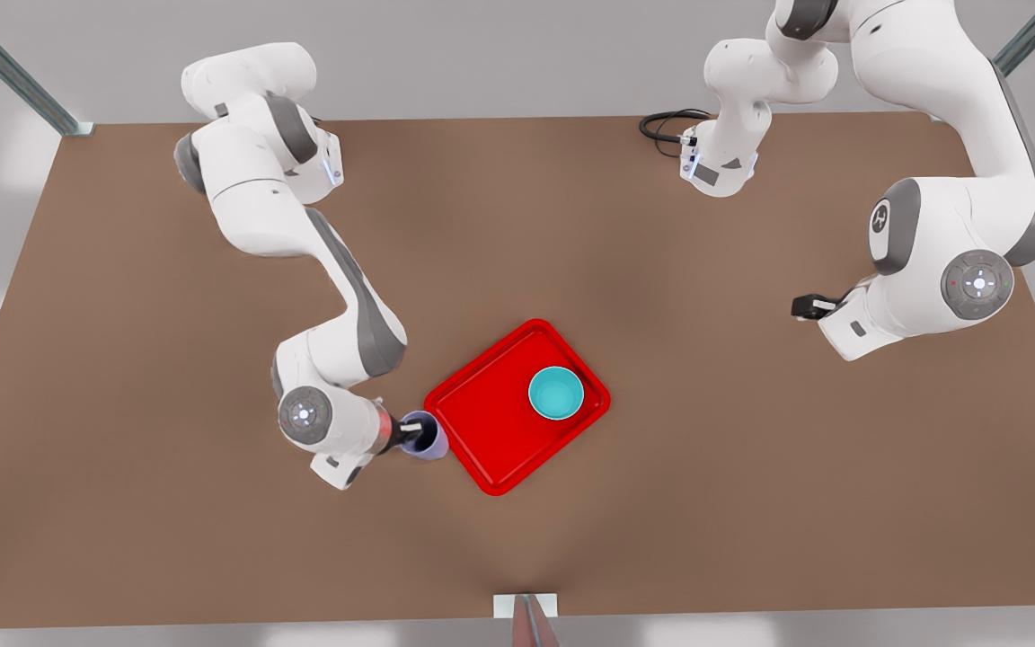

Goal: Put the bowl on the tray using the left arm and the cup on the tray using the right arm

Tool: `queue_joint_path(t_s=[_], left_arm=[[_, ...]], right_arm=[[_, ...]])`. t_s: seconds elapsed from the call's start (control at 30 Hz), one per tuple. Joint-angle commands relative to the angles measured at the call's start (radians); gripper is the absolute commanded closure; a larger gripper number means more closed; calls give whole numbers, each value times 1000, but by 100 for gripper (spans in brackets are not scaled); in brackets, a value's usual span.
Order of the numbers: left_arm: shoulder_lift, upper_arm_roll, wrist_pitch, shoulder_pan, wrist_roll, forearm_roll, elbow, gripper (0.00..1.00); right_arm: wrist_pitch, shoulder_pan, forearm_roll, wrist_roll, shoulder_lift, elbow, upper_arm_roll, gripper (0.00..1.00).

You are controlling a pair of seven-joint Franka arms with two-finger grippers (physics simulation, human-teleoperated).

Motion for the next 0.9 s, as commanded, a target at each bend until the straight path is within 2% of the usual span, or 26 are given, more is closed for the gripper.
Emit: queue_joint_path(t_s=[0.0, 0.07, 0.17, 0.5, 0.53, 0.57, 0.8, 0.87], left_arm=[[0, 0, 0, 0, 0, 0, 0, 0], [5, 0, 0, 0, 0, 0, 0, 0], [6, 2, 0, 0, 0, 0, 0, 0], [11, 3, 0, 0, 0, 0, 2, 0], [11, 3, 0, 0, 0, 0, 0, 0], [12, 3, 0, 0, 0, 0, 0, 0], [18, 5, 2, 0, 2, 0, 2, 0], [18, 5, 2, 0, 2, 0, 0, 0]], right_arm=[[7, 6, -6, 2, 2, 0, 0, 79], [55, 16, 0, -1, 24, 0, 3, 79], [121, 19, 0, 0, 64, 0, 63, 79], [125, 37, -5, -139, 50, -127, 68, 79], [136, 36, 12, -130, 53, -127, 69, 22], [139, 37, 38, -127, 53, -126, 68, 0], [122, 40, 43, -118, 45, -126, 71, 0], [46, 39, 147, 61, 19, -124, 105, 0]])
